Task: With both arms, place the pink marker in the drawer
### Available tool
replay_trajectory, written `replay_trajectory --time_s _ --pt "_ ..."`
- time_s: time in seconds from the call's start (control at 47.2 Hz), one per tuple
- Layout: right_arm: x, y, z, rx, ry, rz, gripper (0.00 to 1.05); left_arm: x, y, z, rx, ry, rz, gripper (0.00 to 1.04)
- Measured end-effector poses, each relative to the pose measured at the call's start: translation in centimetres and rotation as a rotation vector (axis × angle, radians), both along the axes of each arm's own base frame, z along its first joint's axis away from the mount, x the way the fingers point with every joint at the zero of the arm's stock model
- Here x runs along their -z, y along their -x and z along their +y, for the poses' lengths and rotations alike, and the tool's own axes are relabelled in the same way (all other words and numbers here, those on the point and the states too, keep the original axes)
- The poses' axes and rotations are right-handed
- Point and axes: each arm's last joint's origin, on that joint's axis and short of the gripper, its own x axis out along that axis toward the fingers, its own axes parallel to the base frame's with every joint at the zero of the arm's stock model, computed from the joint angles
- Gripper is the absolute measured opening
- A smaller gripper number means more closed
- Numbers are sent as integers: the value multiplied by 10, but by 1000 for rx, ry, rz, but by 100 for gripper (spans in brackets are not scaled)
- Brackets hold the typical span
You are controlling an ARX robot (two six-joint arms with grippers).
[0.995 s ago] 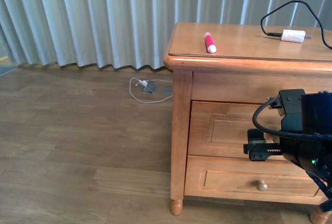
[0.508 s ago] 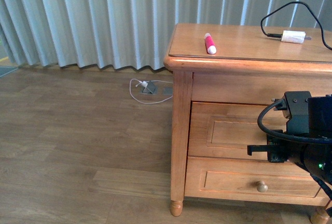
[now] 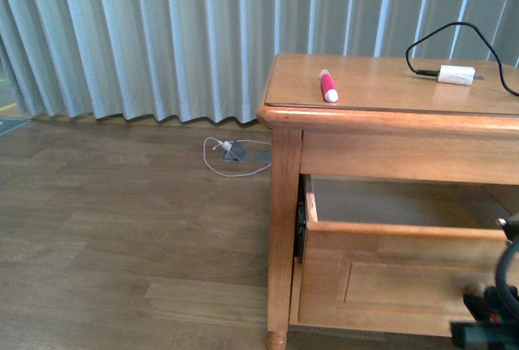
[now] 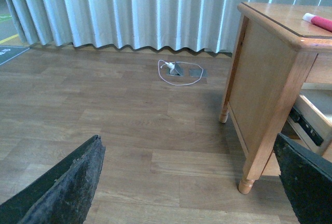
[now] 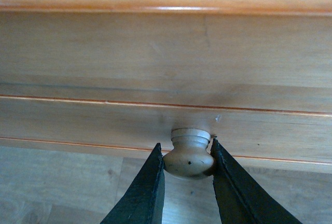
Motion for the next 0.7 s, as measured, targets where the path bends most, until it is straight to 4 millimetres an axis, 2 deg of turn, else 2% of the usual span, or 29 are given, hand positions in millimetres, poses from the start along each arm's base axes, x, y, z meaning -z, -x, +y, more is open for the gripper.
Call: replay_trajectory --time_s 0.106,0.254,0.36,0.381,0.529,0.551,0.699 --pt "-2 31 -5 -24 5 28 21 0 0 0 0 0 0 99" --pt "-8 57 -8 -45 36 49 20 0 0 0 0 0 0 99" --pt "-14 66 -20 61 101 21 1 0 0 0 0 0 0 99" --pt "-14 67 -20 65 102 23 2 0 0 0 0 0 0 99" --pt "-20 79 -21 44 89 45 32 0 0 0 0 0 0 99" --pt "-21 80 -21 44 87 45 34 0 0 0 -1 0 0 99" --pt "-47 92 -27 38 37 33 58 0 0 0 0 0 0 99"
